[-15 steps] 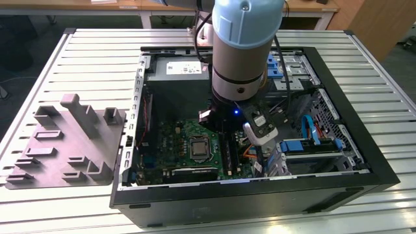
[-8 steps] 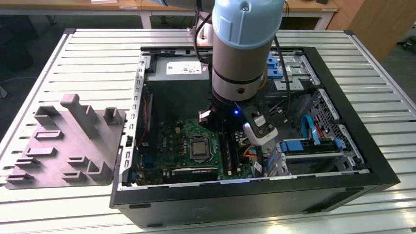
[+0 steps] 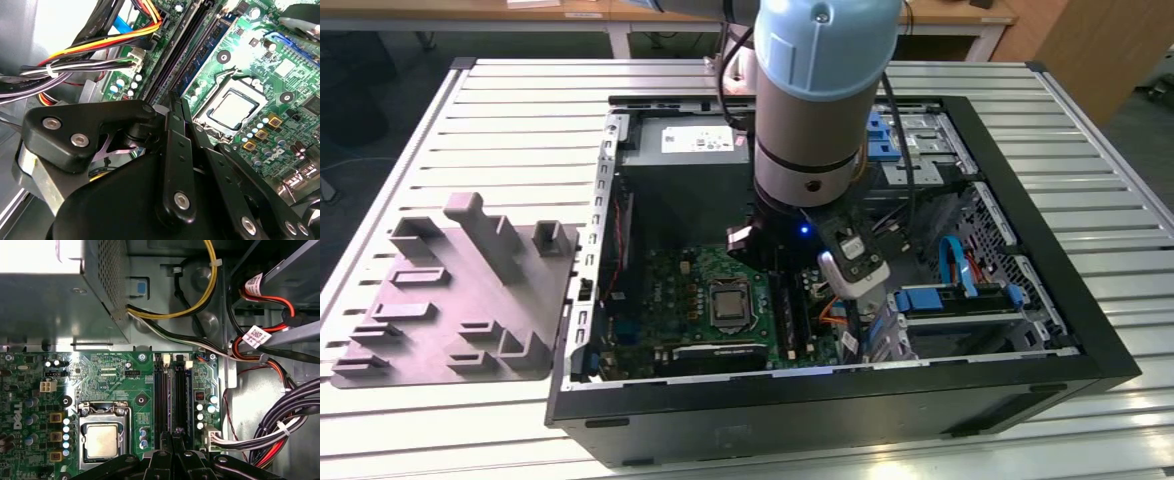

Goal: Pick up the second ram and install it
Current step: 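Insert the second ram into the second slot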

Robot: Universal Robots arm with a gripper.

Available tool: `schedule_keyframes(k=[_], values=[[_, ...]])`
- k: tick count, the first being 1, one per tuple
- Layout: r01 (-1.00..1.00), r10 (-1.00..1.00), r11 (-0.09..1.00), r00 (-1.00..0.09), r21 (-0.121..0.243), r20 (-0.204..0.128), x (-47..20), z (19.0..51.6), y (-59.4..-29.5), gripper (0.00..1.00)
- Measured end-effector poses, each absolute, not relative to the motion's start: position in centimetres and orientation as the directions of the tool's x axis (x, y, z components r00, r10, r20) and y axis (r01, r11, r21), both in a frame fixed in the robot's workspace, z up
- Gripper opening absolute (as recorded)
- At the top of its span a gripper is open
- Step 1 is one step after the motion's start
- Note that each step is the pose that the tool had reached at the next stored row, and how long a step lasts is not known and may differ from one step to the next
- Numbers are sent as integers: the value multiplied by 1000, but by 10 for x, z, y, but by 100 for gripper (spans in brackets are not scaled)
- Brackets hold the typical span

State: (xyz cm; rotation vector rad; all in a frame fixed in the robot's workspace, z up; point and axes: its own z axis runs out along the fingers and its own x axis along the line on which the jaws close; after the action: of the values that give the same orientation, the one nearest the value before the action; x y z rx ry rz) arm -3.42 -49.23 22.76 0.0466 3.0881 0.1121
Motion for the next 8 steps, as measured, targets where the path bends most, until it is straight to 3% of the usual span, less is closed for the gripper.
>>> schedule_keyframes(k=[8], values=[[28, 32, 997, -998, 73, -50, -34, 226, -492, 12]])
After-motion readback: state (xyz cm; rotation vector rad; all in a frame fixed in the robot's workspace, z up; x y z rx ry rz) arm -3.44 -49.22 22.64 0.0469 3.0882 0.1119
